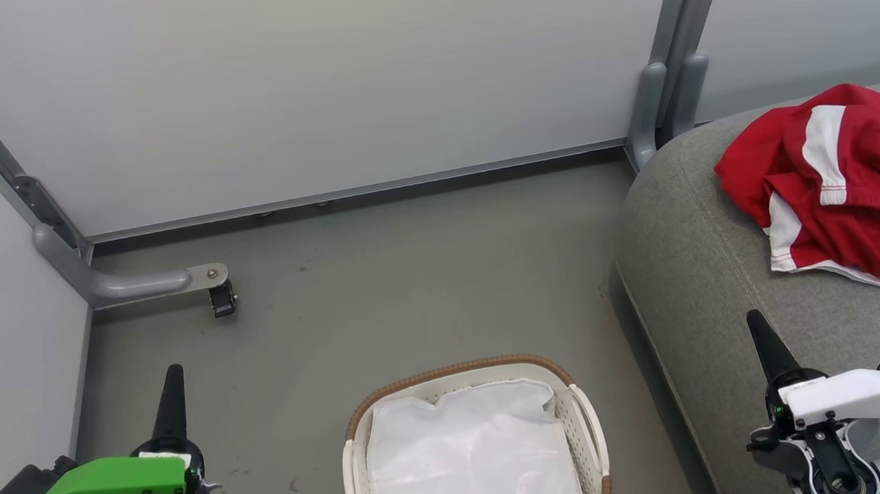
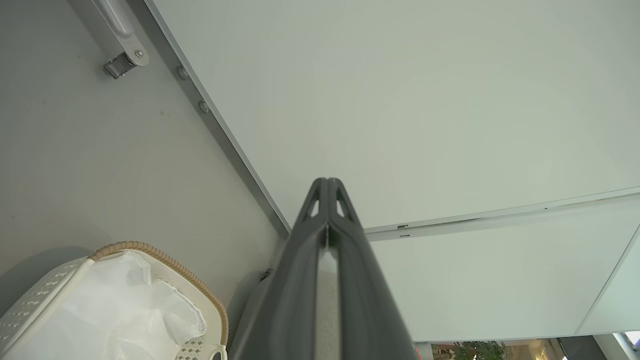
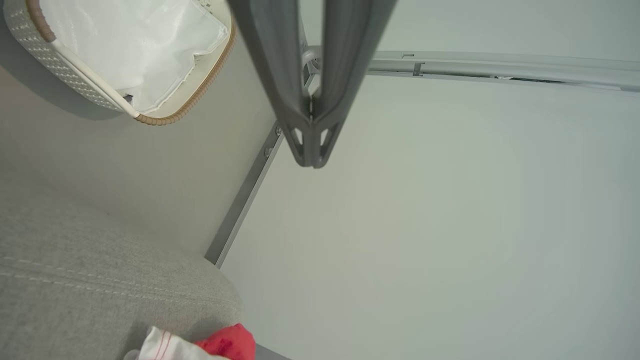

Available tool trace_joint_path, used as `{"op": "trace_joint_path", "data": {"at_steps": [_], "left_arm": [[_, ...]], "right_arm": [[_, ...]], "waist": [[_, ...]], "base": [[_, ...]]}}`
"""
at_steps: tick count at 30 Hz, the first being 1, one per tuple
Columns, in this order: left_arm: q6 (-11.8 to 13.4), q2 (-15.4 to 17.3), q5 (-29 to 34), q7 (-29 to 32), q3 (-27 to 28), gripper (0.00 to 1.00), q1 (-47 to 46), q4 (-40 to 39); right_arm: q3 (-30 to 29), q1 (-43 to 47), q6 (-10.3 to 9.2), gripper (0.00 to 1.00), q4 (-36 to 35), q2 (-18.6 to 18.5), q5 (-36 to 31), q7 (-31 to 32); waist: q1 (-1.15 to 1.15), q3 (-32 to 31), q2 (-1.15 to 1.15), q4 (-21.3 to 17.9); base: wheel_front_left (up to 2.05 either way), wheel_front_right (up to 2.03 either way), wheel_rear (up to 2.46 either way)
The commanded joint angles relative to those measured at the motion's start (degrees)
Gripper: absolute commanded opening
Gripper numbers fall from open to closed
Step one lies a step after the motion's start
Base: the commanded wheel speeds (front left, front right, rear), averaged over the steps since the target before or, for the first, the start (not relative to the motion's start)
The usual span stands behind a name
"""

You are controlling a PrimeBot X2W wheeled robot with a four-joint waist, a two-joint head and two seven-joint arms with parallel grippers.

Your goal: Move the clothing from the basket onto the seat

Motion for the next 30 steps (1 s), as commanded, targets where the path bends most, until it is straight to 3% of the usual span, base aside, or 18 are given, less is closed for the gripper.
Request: {"op": "trace_joint_path", "data": {"at_steps": [1,30], "left_arm": [[-0.15,0.41,-1.27,0.37,0.33,0.0,-1.29,-0.51],[-0.2,0.17,-12.52,3.87,2.1,0.0,-2.29,-0.96]], "right_arm": [[-0.27,-0.72,-0.02,0.0,-0.48,-0.33,1.45,0.34],[-1.16,-1.12,-0.02,0.0,-0.52,-0.44,14.51,3.69]], "waist": [[0.0,-0.01,0.11,-0.03],[0.0,-0.19,0.15,-0.72]], "base": [[0.0,0.0,0.0],[0.0,0.0,0.0]]}}
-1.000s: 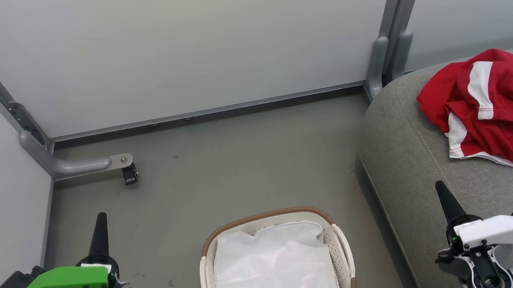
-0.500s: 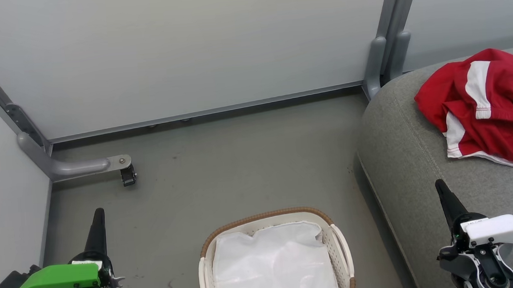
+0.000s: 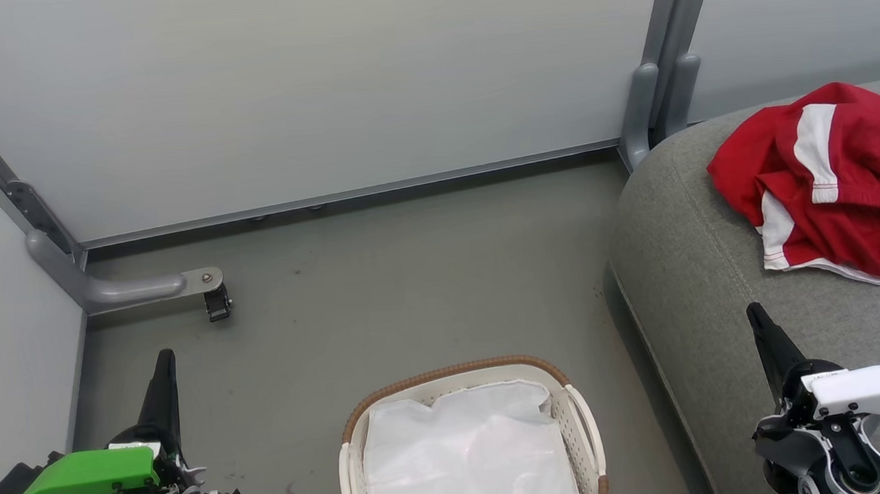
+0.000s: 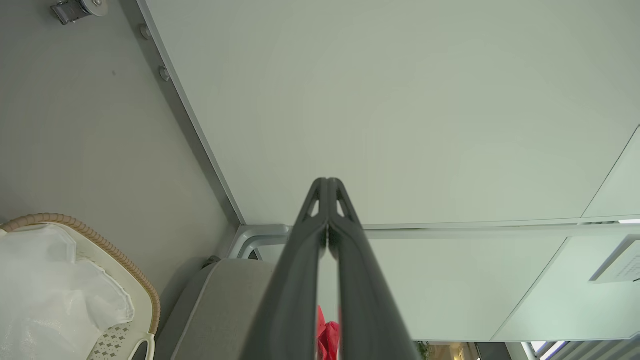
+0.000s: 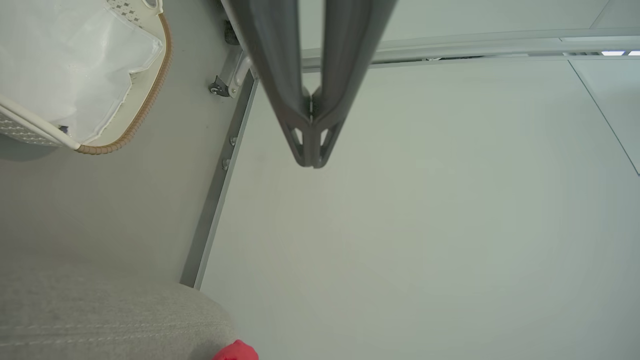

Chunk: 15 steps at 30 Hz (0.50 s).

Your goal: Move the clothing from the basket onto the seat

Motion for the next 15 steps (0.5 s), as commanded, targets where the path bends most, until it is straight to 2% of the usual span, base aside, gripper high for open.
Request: {"op": "trace_joint_path", "data": {"at_steps": [1,8,15], "left_arm": [[-0.21,0.19,-1.21,0.33,0.29,0.0,-0.96,-0.28],[-0.22,0.11,-3.44,1.08,0.67,0.0,-1.14,-0.33],[-0.22,0.02,-3.06,1.17,0.78,0.0,-1.03,-0.31]], "right_arm": [[-0.23,-0.57,-0.01,0.0,-0.26,-0.34,1.26,0.49],[-0.42,-0.68,-0.01,0.0,-0.27,-0.36,3.91,1.11],[-0.4,-0.66,-0.01,0.0,-0.25,-0.36,3.67,1.1]], "waist": [[0.0,-0.01,0.15,-0.03],[0.0,-0.05,0.15,-0.2],[0.0,-0.05,0.15,-0.2]], "base": [[0.0,0.0,0.0],[0.0,0.0,0.0],[0.0,0.0,0.0]]}}
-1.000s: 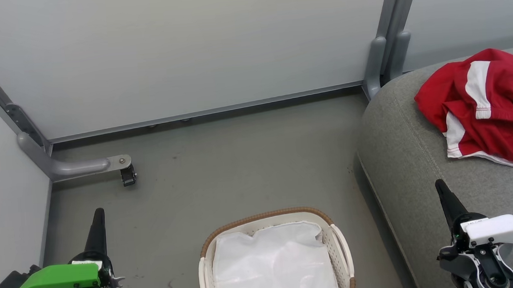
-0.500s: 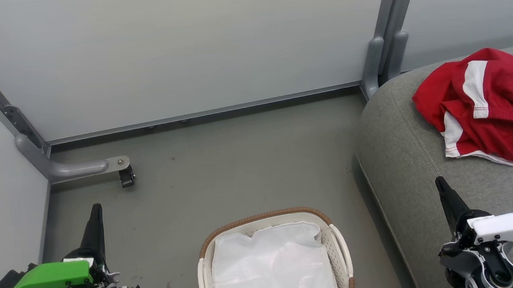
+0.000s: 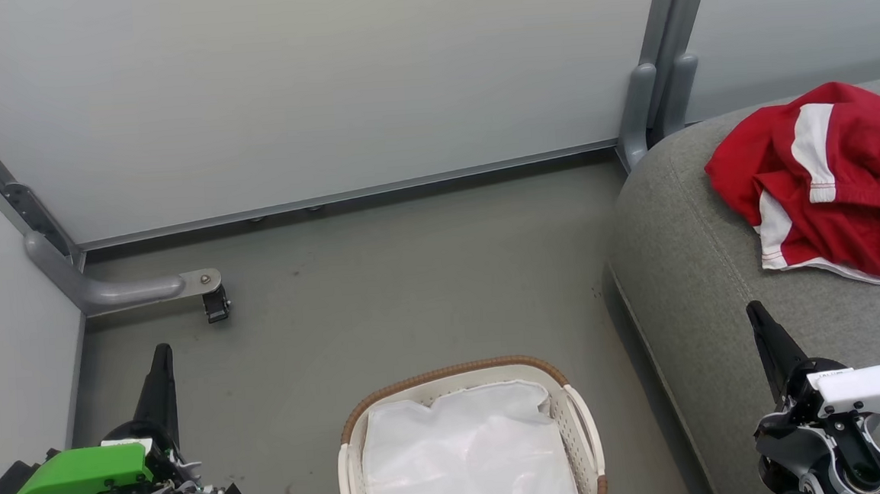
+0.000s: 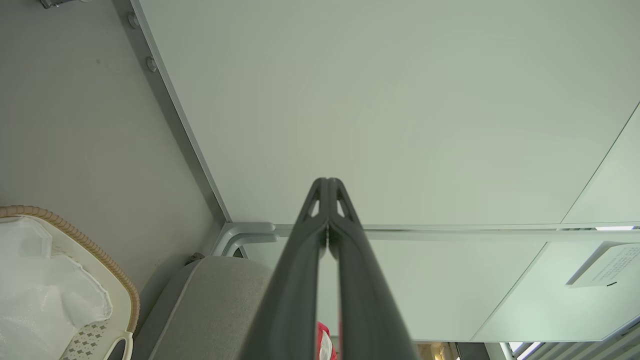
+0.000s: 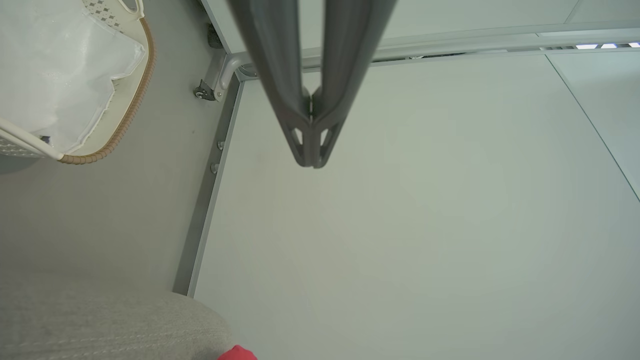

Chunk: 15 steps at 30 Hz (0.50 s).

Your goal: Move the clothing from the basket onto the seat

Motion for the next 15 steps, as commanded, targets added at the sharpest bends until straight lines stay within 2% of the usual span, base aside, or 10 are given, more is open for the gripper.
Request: {"op": "trace_joint_path", "data": {"at_steps": [1,15], "left_arm": [[-0.22,0.08,-0.04,0.33,0.21,0.0,-0.55,-0.09],[-0.22,-0.08,0.2,0.4,0.42,0.0,-0.58,-0.08]], "right_arm": [[-0.16,-0.52,0.0,0.0,-0.19,-0.34,0.21,0.16],[-0.15,-0.52,0.0,0.0,-0.18,-0.34,0.2,0.15]], "waist": [[0.0,0.0,0.16,0.0],[0.0,0.0,0.16,0.0]], "base": [[0.0,0.0,0.0],[0.0,0.0,0.0]]}}
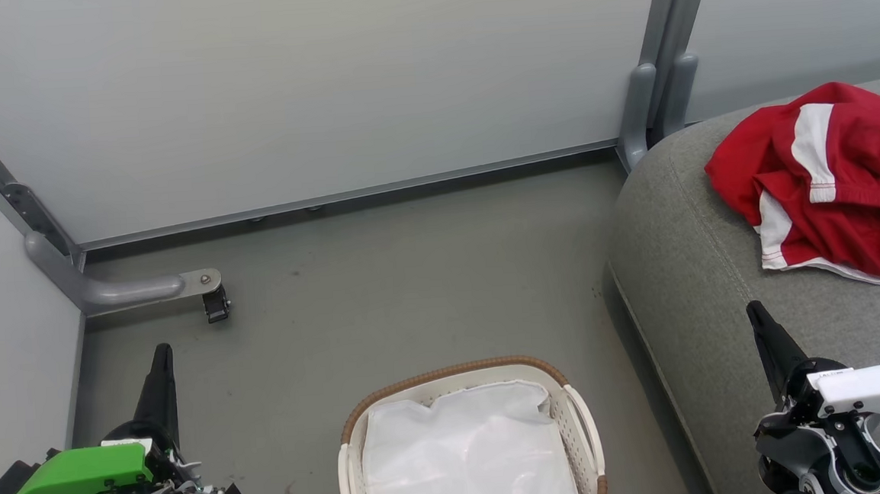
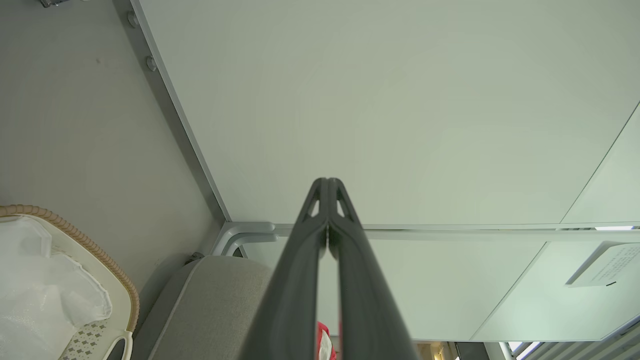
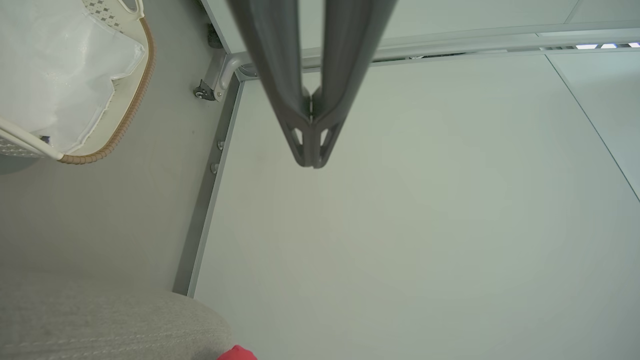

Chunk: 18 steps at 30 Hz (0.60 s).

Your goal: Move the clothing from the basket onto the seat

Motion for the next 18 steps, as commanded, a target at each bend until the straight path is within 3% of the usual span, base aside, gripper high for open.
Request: {"op": "trace_joint_path", "data": {"at_steps": [1,18], "left_arm": [[-0.22,0.03,0.15,0.14,0.24,0.0,-0.57,-0.08],[-0.22,-0.09,0.4,0.3,0.44,0.0,-0.6,-0.07]], "right_arm": [[-0.14,-0.51,0.0,0.0,-0.17,-0.34,0.19,0.13],[-0.13,-0.51,0.0,0.0,-0.17,-0.34,0.2,0.14]], "waist": [[0.0,0.0,0.15,0.0],[0.0,0.0,0.15,0.0]], "base": [[0.0,0.0,0.0],[0.0,0.0,0.0]]}}
